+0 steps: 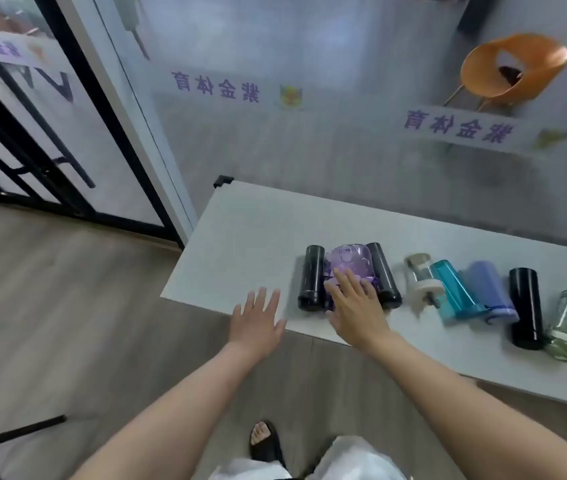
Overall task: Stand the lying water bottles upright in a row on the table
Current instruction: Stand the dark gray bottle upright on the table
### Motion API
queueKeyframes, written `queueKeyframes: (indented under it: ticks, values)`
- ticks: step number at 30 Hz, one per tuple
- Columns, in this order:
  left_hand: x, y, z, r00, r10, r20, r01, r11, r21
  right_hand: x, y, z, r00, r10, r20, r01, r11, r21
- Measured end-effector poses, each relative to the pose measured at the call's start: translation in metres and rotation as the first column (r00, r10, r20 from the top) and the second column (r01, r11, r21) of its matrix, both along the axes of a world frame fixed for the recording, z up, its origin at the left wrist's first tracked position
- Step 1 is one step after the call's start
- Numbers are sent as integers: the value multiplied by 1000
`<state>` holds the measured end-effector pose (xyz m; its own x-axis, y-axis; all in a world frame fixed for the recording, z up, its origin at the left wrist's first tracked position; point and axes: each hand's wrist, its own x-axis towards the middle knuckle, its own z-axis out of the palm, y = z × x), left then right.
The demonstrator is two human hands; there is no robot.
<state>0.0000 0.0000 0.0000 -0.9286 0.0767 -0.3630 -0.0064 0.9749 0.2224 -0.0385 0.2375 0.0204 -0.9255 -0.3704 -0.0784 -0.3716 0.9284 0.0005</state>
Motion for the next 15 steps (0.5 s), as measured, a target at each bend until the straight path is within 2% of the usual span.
queueKeyframes:
  ticks: [2,7,12,15]
  values:
    - [-11,-2,-16,998,-21,53,21,1000,-12,-15,-7,-9,999,27,27,-27,1000,9]
    - [-33,-5,-54,998,-45,39,48,996,-73,-53,-23,-44,987,119,112,-132,983,124]
    - [-57,-14,-81,996,-3,95,12,996,-90,-86,-36,-75,942,221,255,-286,922,260]
    - [-71,-22,-94,993,-9,120,23,993,-112,-99,-38,-86,908,314,278,-385,887,256]
